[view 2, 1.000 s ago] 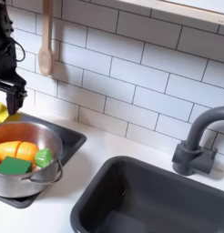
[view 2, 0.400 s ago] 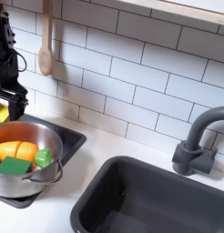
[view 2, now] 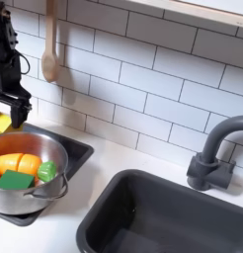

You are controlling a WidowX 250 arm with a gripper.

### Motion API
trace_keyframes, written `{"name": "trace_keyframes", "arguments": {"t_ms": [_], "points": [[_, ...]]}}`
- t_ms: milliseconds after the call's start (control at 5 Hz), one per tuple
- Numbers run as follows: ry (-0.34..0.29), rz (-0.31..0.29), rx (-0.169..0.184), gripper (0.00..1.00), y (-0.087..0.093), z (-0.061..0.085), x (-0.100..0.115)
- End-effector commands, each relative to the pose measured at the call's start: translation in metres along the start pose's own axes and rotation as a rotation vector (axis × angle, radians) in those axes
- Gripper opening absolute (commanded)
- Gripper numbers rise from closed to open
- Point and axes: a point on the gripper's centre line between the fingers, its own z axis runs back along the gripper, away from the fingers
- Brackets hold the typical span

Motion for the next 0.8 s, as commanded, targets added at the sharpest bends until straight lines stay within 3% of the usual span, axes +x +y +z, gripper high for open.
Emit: {"name": "trace_keyframes", "arguments": {"t_ms": [0,400,600], "points": [[0.024,-0.003,-0.006,1.0,-0.0008,-0.0075,-0.0033],[0.031,-0.004,-0.013,0.97,-0.0006,-0.0097,-0.0055],[0.045,0.001,-0.021,0.0,-0.0018,-0.0152,-0.0096]]}}
